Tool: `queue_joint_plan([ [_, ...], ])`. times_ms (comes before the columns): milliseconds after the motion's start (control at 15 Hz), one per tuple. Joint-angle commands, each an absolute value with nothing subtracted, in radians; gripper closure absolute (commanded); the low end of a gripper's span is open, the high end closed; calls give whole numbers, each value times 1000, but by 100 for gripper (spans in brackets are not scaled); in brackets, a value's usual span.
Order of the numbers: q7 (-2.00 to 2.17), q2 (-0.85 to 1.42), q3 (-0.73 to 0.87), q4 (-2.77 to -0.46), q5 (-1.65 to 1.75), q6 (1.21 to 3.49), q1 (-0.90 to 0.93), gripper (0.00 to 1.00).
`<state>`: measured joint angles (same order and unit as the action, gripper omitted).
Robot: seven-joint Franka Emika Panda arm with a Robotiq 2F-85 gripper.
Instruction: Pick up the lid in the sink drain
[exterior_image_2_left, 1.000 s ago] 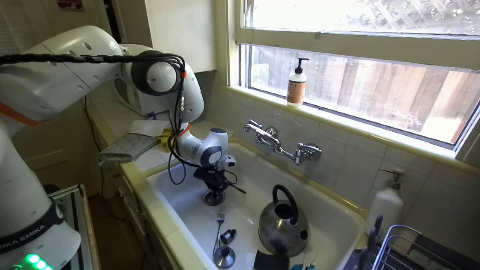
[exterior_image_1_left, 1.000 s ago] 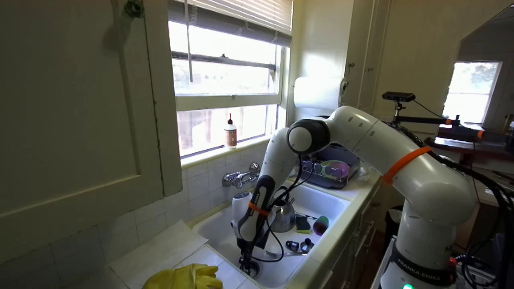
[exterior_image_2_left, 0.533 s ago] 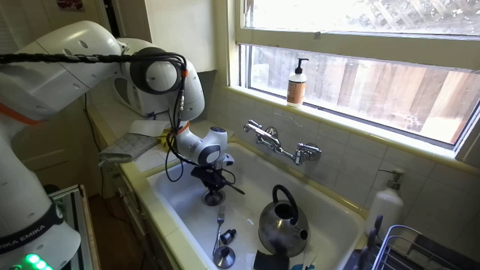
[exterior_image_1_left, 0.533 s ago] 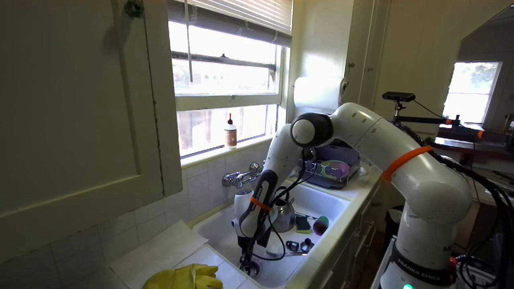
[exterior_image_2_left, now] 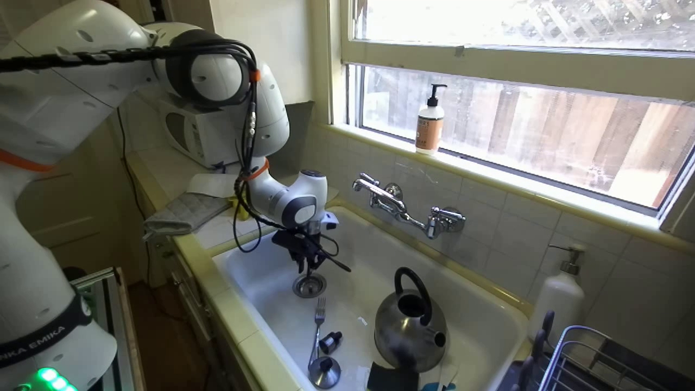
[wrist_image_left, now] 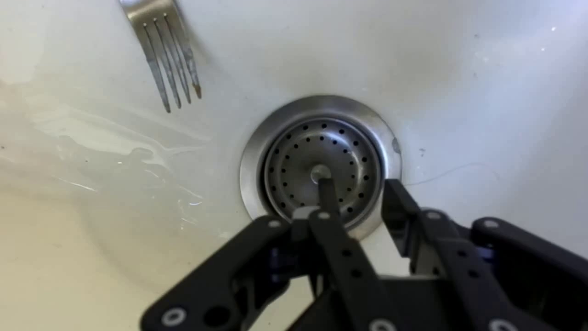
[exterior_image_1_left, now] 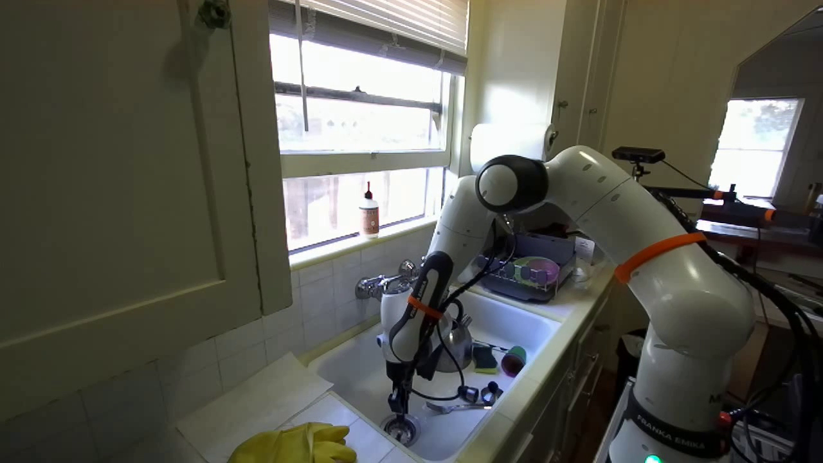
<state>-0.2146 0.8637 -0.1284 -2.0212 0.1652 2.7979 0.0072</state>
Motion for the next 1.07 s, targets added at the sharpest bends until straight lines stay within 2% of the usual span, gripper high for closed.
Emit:
queue_joint_plan([
  [0,-135,804,-126,-2067,104,2775,26,36],
  [333,-23,774,-105,-2051,35,2677,60,0],
  [1000,29,716,-87,-2059,35,2536,94,0],
])
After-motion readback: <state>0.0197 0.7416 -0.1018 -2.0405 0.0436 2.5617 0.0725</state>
